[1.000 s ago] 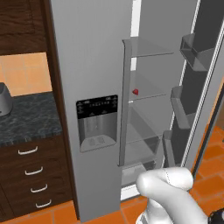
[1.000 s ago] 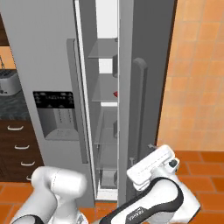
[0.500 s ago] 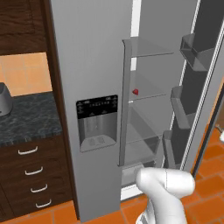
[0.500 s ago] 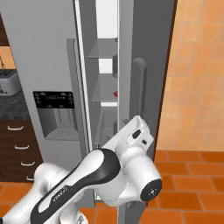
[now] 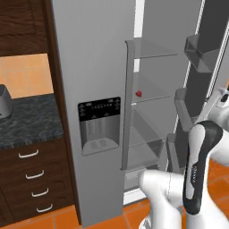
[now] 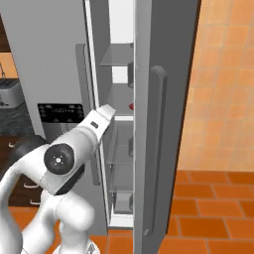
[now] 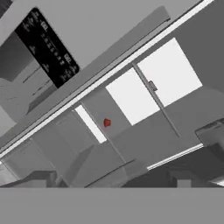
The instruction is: Take the strawberry from the fridge and place it on top of the pancake, located on the dining counter.
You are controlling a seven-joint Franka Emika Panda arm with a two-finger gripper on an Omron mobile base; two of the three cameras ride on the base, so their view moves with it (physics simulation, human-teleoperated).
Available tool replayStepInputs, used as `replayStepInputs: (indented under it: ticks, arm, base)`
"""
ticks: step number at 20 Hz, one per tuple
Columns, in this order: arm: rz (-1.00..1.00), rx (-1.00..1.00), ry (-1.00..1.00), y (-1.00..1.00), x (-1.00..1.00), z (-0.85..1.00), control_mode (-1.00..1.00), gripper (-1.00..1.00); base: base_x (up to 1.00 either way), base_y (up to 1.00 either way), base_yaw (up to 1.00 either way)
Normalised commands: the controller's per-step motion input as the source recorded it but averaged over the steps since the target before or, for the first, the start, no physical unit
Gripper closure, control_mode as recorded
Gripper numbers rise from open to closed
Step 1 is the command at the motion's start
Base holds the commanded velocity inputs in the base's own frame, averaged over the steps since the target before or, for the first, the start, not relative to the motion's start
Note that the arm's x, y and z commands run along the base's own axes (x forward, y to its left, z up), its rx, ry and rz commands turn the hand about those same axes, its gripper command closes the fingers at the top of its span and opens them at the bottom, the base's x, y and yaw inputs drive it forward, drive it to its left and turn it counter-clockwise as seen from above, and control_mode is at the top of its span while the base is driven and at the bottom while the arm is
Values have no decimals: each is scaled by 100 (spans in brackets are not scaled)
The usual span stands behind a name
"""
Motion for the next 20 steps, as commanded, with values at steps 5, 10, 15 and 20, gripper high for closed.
replayStepInputs:
  ticks: [5, 10, 15, 20]
  arm:
    - [-55, -19, 44, 38, 87, 0, -100, -100]
    - [-47, -13, 31, -1, 91, 0, -100, -100]
    - [-31, -4, 11, -37, 58, -7, -100, -100]
    - [-13, 0, 0, -62, 3, -1, -100, -100]
  base:
    - [0, 0, 0]
    - [0, 0, 0]
    - [0, 0, 0]
    - [0, 0, 0]
